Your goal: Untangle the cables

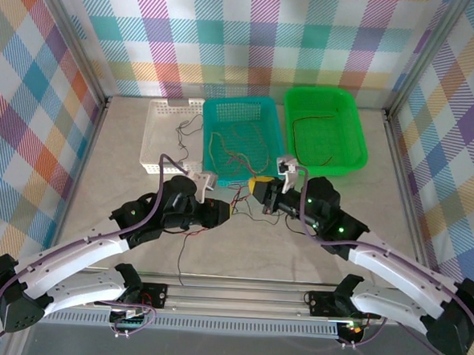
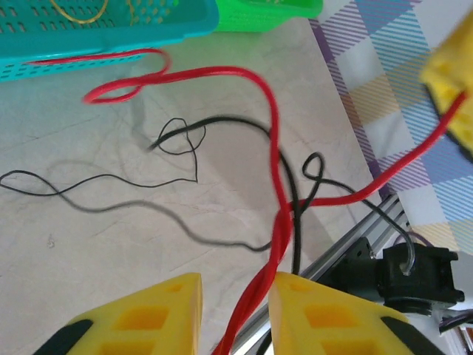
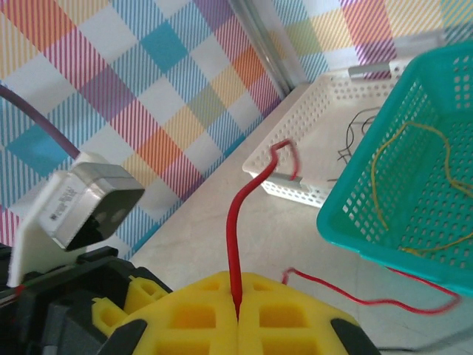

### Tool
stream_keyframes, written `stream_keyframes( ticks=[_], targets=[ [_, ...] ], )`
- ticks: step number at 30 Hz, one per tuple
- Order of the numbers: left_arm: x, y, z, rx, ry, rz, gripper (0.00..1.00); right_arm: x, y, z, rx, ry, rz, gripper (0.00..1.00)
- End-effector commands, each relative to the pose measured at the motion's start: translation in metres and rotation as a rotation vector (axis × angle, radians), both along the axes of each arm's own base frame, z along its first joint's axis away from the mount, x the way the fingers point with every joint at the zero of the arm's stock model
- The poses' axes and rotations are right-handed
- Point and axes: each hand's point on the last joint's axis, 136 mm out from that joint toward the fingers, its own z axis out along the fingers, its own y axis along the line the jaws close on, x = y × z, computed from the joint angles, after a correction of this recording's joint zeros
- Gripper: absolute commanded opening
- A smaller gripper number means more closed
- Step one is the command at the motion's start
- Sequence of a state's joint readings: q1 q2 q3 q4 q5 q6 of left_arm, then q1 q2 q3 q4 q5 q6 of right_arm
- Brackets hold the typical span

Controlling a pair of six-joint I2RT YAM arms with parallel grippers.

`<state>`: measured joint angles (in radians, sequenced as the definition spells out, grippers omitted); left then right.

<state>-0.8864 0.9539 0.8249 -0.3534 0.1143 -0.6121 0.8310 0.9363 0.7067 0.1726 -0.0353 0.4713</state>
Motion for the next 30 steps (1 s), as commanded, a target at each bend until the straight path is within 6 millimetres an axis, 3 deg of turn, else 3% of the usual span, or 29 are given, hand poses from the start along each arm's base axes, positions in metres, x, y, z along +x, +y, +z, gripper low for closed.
stream_keyframes(
  ticks=[1,4,6,8,10,12,14,15,22,30],
  targets=[
    [-0.001,0.012,-0.017,0.078,0.005,0.026,0.29,0.002,-0.022,0.016,-0.044,-0.066,-0.080,0.00],
    [0.001,0.013,-0.019,0.086,0.000,0.032,0.26,-0.005,-0.031,0.025,-0.073,-0.086,-0.078,0.00],
    [0.001,0.014,-0.020,0.090,0.002,0.035,0.17,-0.008,-0.035,0.028,-0.090,-0.092,-0.077,0.00],
    [0.002,0.013,-0.022,0.093,0.004,0.037,0.17,-0.011,-0.039,0.034,-0.095,-0.101,-0.079,0.00],
    [0.001,0.010,-0.023,0.085,0.008,0.023,0.22,-0.014,-0.041,0.040,-0.072,-0.108,-0.077,0.00],
    [-0.002,0.005,-0.023,0.063,0.019,-0.001,0.37,-0.017,-0.040,0.047,-0.053,-0.109,-0.062,0.00],
    [-0.006,-0.002,-0.021,0.026,0.028,-0.036,0.58,-0.018,-0.039,0.052,-0.041,-0.110,-0.055,0.00],
    [-0.009,-0.004,-0.021,0.011,0.030,-0.049,0.63,-0.018,-0.039,0.054,-0.040,-0.110,-0.056,0.00],
    [-0.026,-0.003,0.005,-0.148,-0.044,-0.115,0.68,-0.010,-0.045,0.060,-0.073,-0.118,-0.108,0.00],
    [-0.041,0.005,-0.015,-0.121,-0.015,-0.154,0.71,0.001,-0.052,0.073,-0.064,-0.128,-0.184,0.00]
  ],
)
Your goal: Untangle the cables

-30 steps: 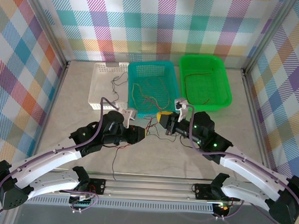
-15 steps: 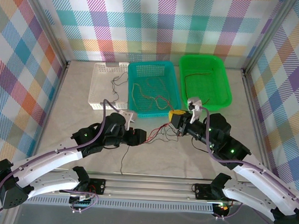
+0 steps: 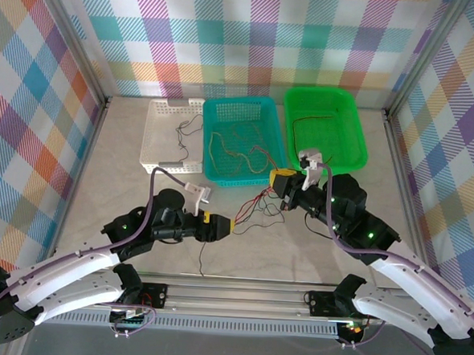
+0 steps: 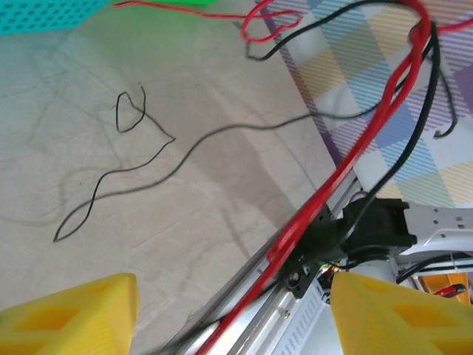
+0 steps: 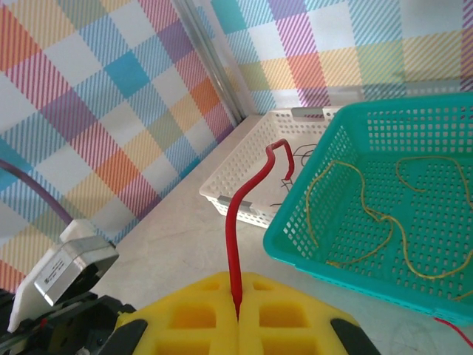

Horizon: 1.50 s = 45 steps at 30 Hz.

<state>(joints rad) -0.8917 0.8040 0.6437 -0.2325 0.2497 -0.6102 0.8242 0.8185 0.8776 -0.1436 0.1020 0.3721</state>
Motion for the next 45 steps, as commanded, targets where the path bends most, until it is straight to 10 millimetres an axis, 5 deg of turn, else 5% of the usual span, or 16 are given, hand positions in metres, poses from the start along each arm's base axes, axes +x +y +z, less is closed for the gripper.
stream_keyframes(
  ticks=[1,8,15,18,23,25,29,39,45],
  targets=[
    [-0.008,0.006,-0.004,-0.009,-0.019,-0.022,0.75,0.008,-0.012,0.032,0.032,-0.064,-0.076,0.00],
    [-0.014,0.019,-0.018,0.015,-0.044,-0.014,0.86,0.014,-0.020,0.067,0.042,-0.084,-0.115,0.00],
    [0.001,0.028,-0.042,0.113,-0.063,0.061,0.88,0.007,-0.012,0.082,0.066,-0.083,-0.050,0.00],
    [0.012,0.044,-0.036,0.146,-0.094,0.160,0.89,0.004,-0.013,0.083,0.056,-0.077,-0.043,0.00],
    [0.014,0.080,0.010,0.023,-0.244,0.308,0.97,0.002,-0.020,0.082,0.036,-0.080,-0.063,0.00],
    [0.012,0.086,0.012,0.008,-0.258,0.320,0.98,0.001,-0.020,0.082,0.036,-0.078,-0.059,0.00],
    [0.012,0.076,-0.014,0.087,-0.201,0.275,0.99,-0.002,-0.015,0.086,0.049,-0.069,-0.025,0.00],
    [0.022,0.071,-0.034,0.152,-0.214,0.280,0.98,-0.015,-0.010,0.101,0.089,-0.046,0.040,0.00],
    [0.026,0.061,-0.021,0.103,-0.247,0.267,0.89,-0.019,-0.002,0.101,0.106,-0.010,0.089,0.00]
  ],
)
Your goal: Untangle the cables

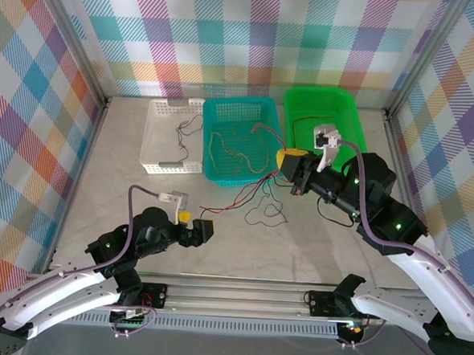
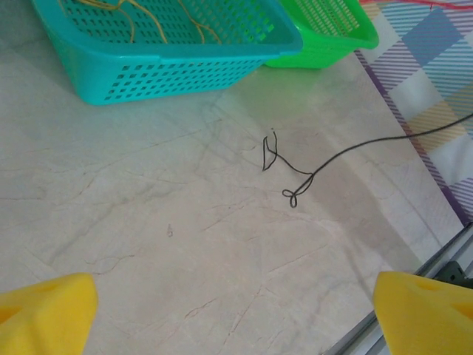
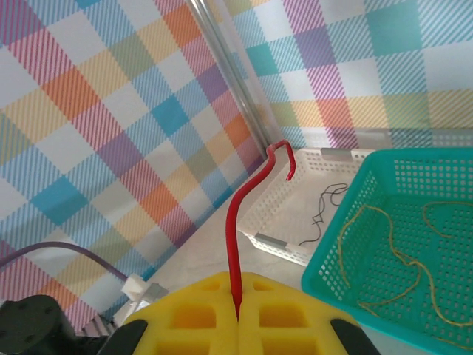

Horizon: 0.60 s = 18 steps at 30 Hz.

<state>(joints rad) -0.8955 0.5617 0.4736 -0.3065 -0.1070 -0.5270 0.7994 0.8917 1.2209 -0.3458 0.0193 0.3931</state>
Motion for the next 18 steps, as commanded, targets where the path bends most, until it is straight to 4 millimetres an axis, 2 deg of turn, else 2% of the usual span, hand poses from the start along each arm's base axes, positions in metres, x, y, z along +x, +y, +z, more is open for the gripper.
stream_keyframes(
  ticks=[1,3,4,6,7,8,10,14,18],
  targets=[
    [0.003,-0.009,0.015,-0.039,-0.069,-0.028,0.81,-0.006,0.003,0.010,0.034,0.014,0.033,0.00],
    [0.001,-0.010,0.017,-0.047,-0.071,-0.041,0.59,-0.004,0.000,0.009,0.033,0.015,0.016,0.00],
    [0.000,-0.009,0.019,-0.053,-0.073,-0.044,0.43,-0.004,-0.003,0.009,0.032,0.015,0.002,0.00],
    [-0.003,-0.006,0.023,-0.067,-0.073,-0.044,0.18,0.002,-0.012,0.005,0.016,0.028,-0.060,0.00],
    [-0.005,-0.004,0.031,-0.084,-0.078,-0.041,0.00,0.009,-0.020,-0.002,0.002,0.045,-0.122,0.00],
    [-0.007,0.003,0.031,-0.080,-0.057,-0.020,0.00,0.013,-0.029,-0.007,-0.010,0.049,-0.174,0.00],
    [-0.010,0.016,0.047,-0.099,-0.068,0.021,0.00,0.025,-0.046,-0.024,-0.041,0.066,-0.279,0.00],
    [-0.009,0.070,0.089,-0.080,-0.133,0.218,0.00,0.049,-0.081,-0.085,-0.106,0.196,-0.448,0.00],
    [-0.012,0.109,0.133,-0.016,-0.196,0.328,0.00,0.065,-0.121,-0.147,-0.106,0.357,-0.583,0.00]
  ],
)
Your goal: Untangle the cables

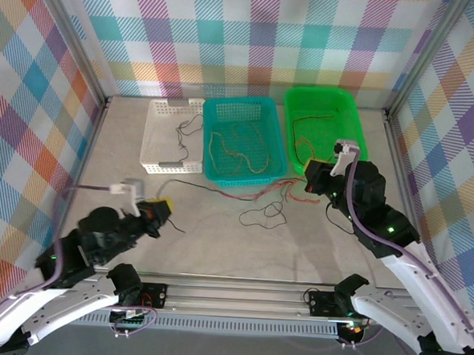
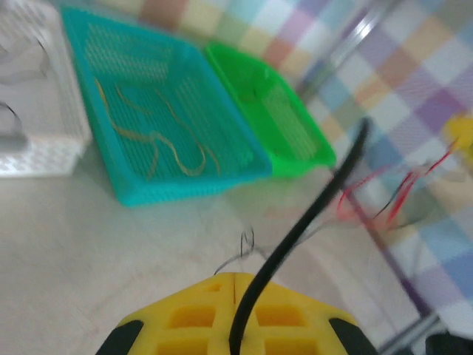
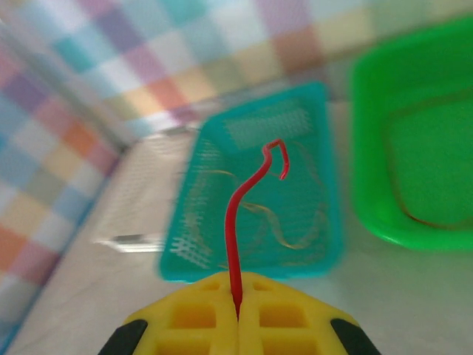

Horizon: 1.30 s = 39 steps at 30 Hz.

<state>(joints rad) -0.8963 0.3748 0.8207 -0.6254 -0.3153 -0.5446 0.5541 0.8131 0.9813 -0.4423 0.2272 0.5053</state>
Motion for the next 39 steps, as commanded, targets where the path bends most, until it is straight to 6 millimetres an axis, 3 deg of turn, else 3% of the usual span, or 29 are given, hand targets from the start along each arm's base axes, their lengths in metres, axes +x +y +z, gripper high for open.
stream_keyframes(
  ticks=[1,4,7,10,17,22,26,32,36,39],
  targets=[
    [0.000,0.045,0.017,0.114,-0.013,0.162,0.00,0.009,-0.034,-0.051,0.029,0.149,-0.145,0.00],
    [-0.002,0.067,0.050,0.142,-0.072,0.233,0.00,0.010,-0.050,-0.084,0.034,0.233,-0.209,0.00],
    [-0.001,0.077,0.082,0.158,-0.127,0.265,0.00,0.009,-0.063,-0.111,-0.003,0.286,-0.266,0.00],
    [0.005,0.072,0.110,0.191,-0.170,0.270,0.00,0.007,-0.073,-0.130,-0.034,0.317,-0.316,0.00],
    [0.032,0.050,0.168,0.280,-0.306,0.301,0.00,0.002,-0.076,-0.142,-0.044,0.317,-0.319,0.00],
    [0.060,0.028,0.183,0.317,-0.331,0.320,0.00,-0.002,-0.065,-0.125,0.028,0.262,-0.254,0.00],
    [0.093,0.039,0.189,0.343,-0.306,0.403,0.00,-0.007,-0.060,-0.094,0.058,0.202,-0.212,0.00],
    [0.157,0.071,0.169,0.352,-0.200,0.569,0.00,-0.015,-0.055,-0.038,0.054,0.109,-0.145,0.00],
    [0.190,0.084,0.157,0.290,-0.144,0.617,0.00,-0.019,-0.048,-0.019,0.052,0.078,-0.084,0.00],
    [0.215,0.079,0.154,0.272,-0.122,0.600,0.00,-0.022,-0.041,-0.010,0.057,0.059,-0.037,0.00]
  ],
)
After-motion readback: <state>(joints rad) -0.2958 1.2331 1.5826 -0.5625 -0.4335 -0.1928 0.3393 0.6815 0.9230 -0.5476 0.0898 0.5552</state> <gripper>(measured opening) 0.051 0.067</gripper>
